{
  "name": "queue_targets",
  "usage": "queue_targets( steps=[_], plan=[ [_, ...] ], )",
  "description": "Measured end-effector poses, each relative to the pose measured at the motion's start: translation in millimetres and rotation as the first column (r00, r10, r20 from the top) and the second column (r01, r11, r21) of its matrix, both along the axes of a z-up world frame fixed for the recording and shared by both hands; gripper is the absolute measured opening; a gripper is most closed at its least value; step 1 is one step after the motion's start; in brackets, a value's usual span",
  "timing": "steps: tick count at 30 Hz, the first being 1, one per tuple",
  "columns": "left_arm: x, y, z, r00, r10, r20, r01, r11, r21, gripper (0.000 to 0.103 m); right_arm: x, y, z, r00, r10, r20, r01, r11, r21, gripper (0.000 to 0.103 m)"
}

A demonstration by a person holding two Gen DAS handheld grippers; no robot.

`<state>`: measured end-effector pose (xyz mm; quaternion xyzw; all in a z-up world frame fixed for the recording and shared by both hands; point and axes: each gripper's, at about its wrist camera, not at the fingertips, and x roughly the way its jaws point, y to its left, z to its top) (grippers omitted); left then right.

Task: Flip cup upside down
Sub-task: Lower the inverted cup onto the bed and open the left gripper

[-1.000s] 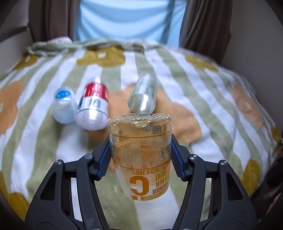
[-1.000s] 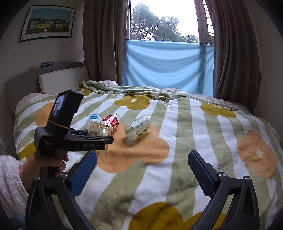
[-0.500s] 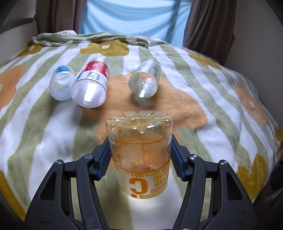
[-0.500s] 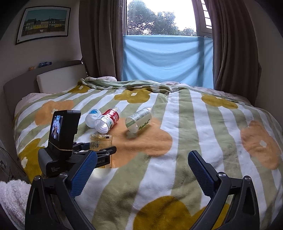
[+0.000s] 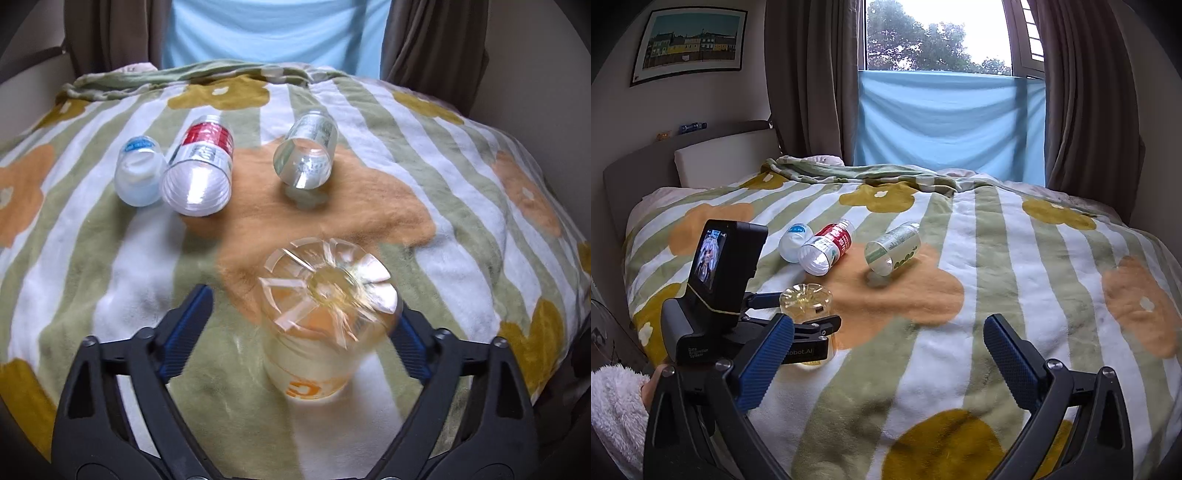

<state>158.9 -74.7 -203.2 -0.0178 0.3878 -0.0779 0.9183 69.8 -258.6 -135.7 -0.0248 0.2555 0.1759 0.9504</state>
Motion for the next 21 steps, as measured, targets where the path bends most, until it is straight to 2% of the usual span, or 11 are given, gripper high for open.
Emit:
queue_targets(
  steps=[9,13,17,21],
  plan=[
    [-4,-2,5,1.000,-0.019,0.002,0.019,1.000,-0.001,0.094,0,0,0,1.000,0.000,-0.001,0.000,1.000,0.004,0.103],
    [-13,3,19,0.999,-0.037,0.021,0.038,0.999,-0.033,0.094,-2,1,6,1.000,-0.006,0.009,0.006,1.000,0.009,0.103],
    [-30,19,52,0.996,-0.036,0.084,0.042,0.997,-0.068,0.094,-4,6,23,0.999,-0.021,0.042,0.020,1.000,0.013,0.103],
    [-56,39,107,0.977,-0.006,0.213,0.019,0.998,-0.056,0.097,-10,13,51,0.992,-0.064,0.108,0.062,0.998,0.017,0.103]
  ],
)
